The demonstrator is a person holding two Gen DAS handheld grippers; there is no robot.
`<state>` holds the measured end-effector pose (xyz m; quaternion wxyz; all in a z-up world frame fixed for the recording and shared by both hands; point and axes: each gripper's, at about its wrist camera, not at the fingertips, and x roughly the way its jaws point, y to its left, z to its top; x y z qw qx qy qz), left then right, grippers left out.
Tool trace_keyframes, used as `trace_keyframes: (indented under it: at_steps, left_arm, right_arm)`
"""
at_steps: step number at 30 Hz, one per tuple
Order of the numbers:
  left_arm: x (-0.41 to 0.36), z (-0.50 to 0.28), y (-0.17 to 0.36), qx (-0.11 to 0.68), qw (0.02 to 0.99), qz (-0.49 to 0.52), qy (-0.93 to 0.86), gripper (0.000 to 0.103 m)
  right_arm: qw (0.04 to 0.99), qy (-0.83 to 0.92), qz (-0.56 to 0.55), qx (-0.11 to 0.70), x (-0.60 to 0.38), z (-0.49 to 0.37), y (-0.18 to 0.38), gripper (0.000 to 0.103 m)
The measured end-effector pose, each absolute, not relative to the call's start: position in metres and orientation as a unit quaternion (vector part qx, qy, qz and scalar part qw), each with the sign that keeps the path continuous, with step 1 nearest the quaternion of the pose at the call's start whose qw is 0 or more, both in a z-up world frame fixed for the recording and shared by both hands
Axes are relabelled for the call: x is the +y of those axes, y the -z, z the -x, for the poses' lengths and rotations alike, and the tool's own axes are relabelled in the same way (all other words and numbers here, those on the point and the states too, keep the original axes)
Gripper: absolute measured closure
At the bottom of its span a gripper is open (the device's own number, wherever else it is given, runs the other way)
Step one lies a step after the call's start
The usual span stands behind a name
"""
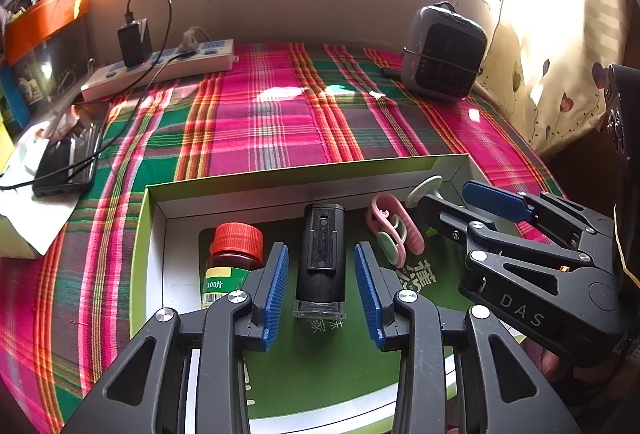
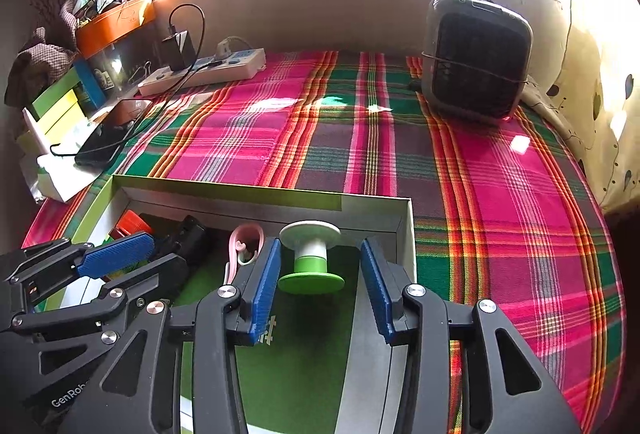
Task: Organize rigid objects
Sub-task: 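Lower the flashlight and spool into the box, open both tools and withdraw, then grasp the black rectangular bar beside the box with the right tool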
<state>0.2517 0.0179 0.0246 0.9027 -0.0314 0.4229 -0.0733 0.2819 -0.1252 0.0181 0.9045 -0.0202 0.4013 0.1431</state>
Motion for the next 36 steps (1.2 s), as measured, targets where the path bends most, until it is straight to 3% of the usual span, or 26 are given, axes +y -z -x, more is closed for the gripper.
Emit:
trace_keyframes:
  at_steps: [36]
  left_arm:
    - [0.090, -0.138, -0.052, 0.377, 0.920, 0.092, 0.043, 0.063]
  right_arm:
    - [0.914, -0.127, 0.009, 0.385, -0.136, -0.175, -0.037, 0.054]
